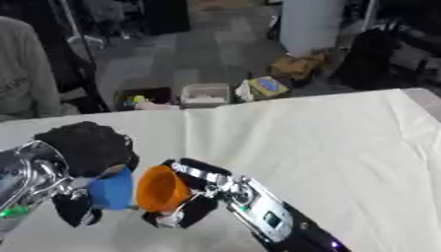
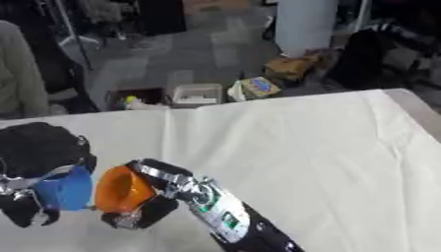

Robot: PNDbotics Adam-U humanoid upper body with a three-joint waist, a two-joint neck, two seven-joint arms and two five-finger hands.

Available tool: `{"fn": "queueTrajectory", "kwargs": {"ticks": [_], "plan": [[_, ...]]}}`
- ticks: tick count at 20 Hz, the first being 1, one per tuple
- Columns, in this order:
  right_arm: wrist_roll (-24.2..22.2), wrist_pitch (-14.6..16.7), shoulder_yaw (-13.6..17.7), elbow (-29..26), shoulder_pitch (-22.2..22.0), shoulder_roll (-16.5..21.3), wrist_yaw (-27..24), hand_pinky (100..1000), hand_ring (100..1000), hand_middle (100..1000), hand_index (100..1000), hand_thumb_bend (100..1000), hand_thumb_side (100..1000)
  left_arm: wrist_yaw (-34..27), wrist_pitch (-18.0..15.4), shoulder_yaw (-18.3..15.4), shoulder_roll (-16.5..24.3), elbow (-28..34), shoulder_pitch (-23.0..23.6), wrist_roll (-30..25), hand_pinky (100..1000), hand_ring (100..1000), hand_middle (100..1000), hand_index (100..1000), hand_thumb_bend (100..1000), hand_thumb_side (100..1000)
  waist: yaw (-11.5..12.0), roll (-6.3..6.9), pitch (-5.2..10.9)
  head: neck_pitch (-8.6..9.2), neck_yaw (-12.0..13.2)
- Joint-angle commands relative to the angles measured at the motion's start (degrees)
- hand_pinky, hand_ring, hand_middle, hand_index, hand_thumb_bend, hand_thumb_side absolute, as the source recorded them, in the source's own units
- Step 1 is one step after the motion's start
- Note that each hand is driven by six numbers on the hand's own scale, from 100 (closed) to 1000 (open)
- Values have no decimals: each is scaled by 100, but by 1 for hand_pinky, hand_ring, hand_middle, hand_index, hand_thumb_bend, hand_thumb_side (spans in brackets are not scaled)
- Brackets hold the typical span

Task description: Pour the contents of one cup into another cup.

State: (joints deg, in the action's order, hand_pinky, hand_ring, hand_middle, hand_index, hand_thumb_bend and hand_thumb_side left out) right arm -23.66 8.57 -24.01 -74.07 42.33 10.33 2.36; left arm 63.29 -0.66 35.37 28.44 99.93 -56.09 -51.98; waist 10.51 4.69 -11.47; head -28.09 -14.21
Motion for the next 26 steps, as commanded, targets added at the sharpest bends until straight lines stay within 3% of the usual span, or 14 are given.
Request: {"fn": "queueTrajectory", "kwargs": {"ticks": [1, 10, 26], "plan": [[-45, -8, -2, -48, 83, -23, -61, 205, 217, 190, 456, 100, 100, 95, 22, -158, 5, 50, -151, 1, 100, 100, 248, 683, 364, 100, 2, 0, 115, 59, 8], [-226, -43, -139, 17, 69, -187, -114, 205, 218, 191, 456, 100, 100, 253, 39, -184, -187, -5, -271, 1, 100, 100, 246, 683, 368, 100, -32, 3, 123, 66, 30], [-348, -228, -146, 255, 92, -213, -317, 207, 220, 192, 455, 100, 100, 460, -499, 10, -183, 57, -311, 1, 100, 100, 249, 691, 354, 100, -28, 79, 138, 74, 9]]}}
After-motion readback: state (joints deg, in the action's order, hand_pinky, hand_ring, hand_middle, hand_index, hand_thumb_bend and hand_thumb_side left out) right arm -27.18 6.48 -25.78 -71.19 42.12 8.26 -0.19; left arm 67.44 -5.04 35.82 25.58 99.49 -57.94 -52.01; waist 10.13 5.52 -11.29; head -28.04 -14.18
